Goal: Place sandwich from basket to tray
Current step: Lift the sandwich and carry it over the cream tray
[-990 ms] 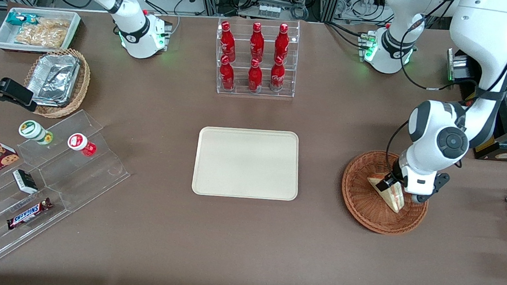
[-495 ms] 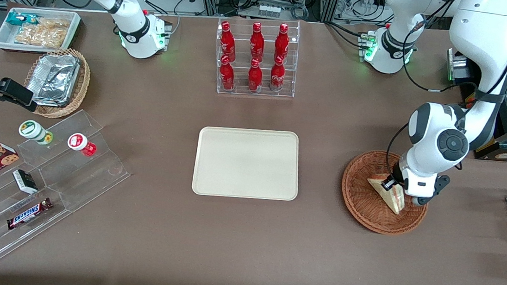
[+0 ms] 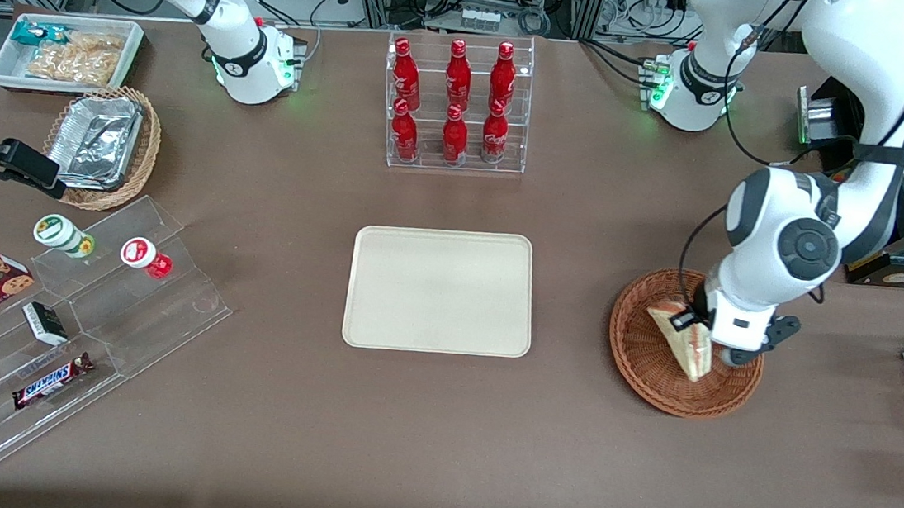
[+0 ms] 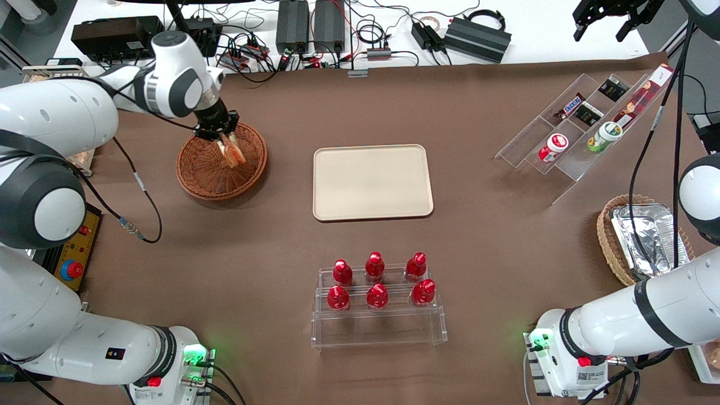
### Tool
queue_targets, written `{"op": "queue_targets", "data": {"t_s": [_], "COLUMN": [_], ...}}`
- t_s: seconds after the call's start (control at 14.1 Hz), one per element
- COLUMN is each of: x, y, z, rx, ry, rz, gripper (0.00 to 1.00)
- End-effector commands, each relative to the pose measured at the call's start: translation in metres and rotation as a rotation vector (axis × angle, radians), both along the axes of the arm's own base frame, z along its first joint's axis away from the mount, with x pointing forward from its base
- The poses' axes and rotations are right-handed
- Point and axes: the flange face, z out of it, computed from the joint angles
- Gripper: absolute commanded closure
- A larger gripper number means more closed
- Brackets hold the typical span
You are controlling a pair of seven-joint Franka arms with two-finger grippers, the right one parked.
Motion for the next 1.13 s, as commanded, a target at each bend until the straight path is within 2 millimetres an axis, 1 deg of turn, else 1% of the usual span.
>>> {"op": "queue_targets", "data": {"t_s": [0.0,0.07,0.21,0.28,0.35,0.49,0.64,0.78,0.85,0.99,1.06], "x": [0.003,0.005,0.012,0.009,0.005,-0.008,-0.020,-0.024,-0.030,-0.045,-0.050], "y": [-0.057,-0.089,-0.138,-0.165,-0.187,-0.237,-0.277,-0.317,-0.333,-0.358,-0.363], "z": [0.014,0.012,0.009,0.010,0.008,-0.003,-0.018,-0.031,-0.035,-0.038,-0.040], "rx": [0.000,0.006,0.008,0.000,-0.005,-0.019,-0.046,-0.085,-0.094,-0.092,-0.089], "ry": [0.009,0.042,0.076,0.066,0.062,0.060,0.067,0.073,0.076,0.073,0.073], "rz": [-0.157,-0.214,-0.283,-0.315,-0.348,-0.411,-0.432,-0.431,-0.430,-0.432,-0.420], "gripper": [0.95,0.95,0.94,0.94,0.94,0.94,0.94,0.94,0.94,0.94,0.94]}}
